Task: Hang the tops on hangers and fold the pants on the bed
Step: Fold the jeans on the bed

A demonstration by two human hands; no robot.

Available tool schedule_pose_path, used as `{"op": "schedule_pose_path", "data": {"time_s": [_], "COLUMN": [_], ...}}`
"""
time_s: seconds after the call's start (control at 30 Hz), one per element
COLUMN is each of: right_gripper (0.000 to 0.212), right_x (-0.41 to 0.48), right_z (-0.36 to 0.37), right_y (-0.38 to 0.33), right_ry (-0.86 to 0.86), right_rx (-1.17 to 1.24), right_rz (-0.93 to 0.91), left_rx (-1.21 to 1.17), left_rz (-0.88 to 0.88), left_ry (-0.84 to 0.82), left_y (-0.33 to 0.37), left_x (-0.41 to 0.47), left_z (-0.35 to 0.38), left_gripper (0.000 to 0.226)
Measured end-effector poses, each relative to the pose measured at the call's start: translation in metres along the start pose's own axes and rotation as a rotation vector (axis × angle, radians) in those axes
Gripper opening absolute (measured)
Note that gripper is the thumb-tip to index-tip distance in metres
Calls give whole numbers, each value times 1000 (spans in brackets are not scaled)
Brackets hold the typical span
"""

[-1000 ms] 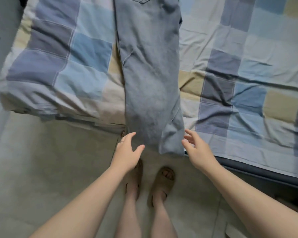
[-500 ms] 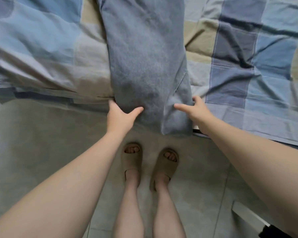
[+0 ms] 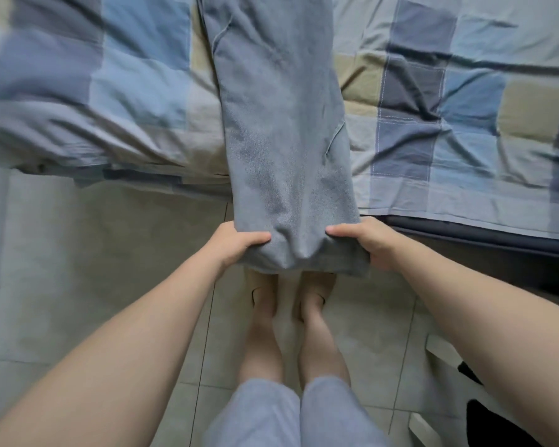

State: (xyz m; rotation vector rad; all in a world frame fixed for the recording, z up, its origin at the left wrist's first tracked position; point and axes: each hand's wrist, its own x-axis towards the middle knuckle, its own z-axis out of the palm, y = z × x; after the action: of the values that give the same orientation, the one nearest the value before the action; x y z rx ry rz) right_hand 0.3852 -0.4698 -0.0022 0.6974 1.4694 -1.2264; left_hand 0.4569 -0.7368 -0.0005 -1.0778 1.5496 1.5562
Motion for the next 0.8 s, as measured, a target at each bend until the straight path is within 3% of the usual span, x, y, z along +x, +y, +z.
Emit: {"op": "schedule_pose_path", "data": {"time_s": [0.2, 0.33, 0.5, 0.63, 0.8], "right_gripper": [36, 28, 28, 28, 36], "right_x": [-98, -149, -199, -232, -265], "right_z": [22, 38, 56, 74, 87], "right_y": [6, -2, -12, -15, 5], "right_ry": [128, 196, 268, 230, 192], "right_rx": [18, -21, 148, 347, 408], "right_rz": [-105, -148, -165, -184, -206], "left_rx": [-99, -119, -165, -305, -339], "left_rz": [-19, 16, 7, 2, 26], "left_ry": [78, 112, 161, 213, 242], "left_y": [7, 13, 11, 15, 9], "left_x": [-86, -131, -177, -211, -254], "left_z": [-13, -17, -17, -19, -22], "left_gripper": [28, 31, 24, 19, 17]}}
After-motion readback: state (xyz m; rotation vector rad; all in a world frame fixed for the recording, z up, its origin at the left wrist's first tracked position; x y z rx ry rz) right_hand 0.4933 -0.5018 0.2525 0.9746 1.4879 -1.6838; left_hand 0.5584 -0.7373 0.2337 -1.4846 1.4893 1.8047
